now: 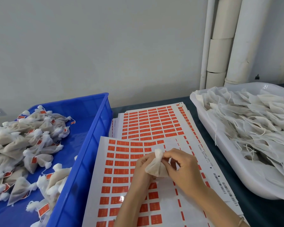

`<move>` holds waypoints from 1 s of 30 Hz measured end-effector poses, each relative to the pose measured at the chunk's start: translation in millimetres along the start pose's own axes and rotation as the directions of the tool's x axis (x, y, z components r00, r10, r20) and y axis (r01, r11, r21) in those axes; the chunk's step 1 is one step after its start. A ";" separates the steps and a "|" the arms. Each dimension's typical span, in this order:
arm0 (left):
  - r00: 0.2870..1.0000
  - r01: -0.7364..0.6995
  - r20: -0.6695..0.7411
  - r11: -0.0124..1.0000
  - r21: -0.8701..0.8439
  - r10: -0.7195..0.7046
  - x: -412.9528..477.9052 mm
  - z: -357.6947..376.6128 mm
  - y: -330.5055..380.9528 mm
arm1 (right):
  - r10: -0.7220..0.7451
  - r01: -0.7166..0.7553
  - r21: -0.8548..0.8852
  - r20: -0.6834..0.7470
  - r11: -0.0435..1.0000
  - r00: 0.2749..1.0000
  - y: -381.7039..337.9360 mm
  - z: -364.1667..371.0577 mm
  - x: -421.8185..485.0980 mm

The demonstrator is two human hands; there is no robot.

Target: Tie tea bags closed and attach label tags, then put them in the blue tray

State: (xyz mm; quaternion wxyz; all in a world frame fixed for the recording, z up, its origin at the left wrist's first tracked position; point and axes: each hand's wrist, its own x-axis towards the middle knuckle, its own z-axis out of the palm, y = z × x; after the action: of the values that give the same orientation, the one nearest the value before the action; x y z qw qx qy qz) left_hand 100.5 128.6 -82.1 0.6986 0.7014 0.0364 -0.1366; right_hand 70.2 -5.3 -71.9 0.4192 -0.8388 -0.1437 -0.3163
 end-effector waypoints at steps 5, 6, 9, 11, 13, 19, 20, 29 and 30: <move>1.000 -0.019 -0.006 1.000 -0.007 0.019 -2.1 1.9 5.3 | 0.014 -0.014 -0.023 -0.006 1.000 1.000 1.9 1.9 -2.1; 1.000 -0.029 -0.005 0.999 -0.027 0.029 0.3 2.8 5.5 | 0.018 -0.018 -0.029 -0.006 0.999 1.000 1.7 2.2 -2.0; 0.998 -0.041 0.032 0.992 -0.123 0.045 -3.7 7.8 13.1 | 0.041 -0.040 -0.050 0.007 0.998 0.999 2.1 3.0 -1.3; 0.988 -0.092 0.107 0.984 -0.153 0.109 -3.7 5.5 12.2 | 0.081 -0.079 -0.071 0.028 0.994 0.996 4.1 3.0 -0.9; 0.984 -0.131 0.107 0.987 -0.097 0.142 -6.8 5.6 14.2 | 0.116 -0.108 -0.107 0.064 0.988 0.991 6.9 3.0 -1.4; 0.900 -0.435 0.064 0.877 0.203 0.432 -13.7 5.7 12.5 | 0.140 -0.127 -0.077 0.193 0.989 0.971 7.5 3.7 -2.2; 0.892 -0.449 0.053 0.868 0.213 0.449 -13.9 6.0 12.4 | 0.147 -0.134 -0.080 0.205 0.988 0.968 6.9 3.9 -2.2; 0.889 -0.437 -0.056 0.879 0.189 0.454 -11.1 1.7 10.1 | 0.213 -0.177 -0.180 0.201 0.968 0.956 13.6 0.5 0.0; 0.888 -0.440 -0.055 0.878 0.189 0.457 -10.9 2.4 9.9 | 0.216 -0.174 -0.212 0.192 0.962 0.958 14.1 0.0 0.4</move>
State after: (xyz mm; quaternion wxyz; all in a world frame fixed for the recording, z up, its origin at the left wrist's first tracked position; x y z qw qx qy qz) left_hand 92.1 127.5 -69.8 0.6457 0.7539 -0.1047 0.0607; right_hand 77.7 -13.9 -80.2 0.3475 -0.9145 -0.0727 -0.1941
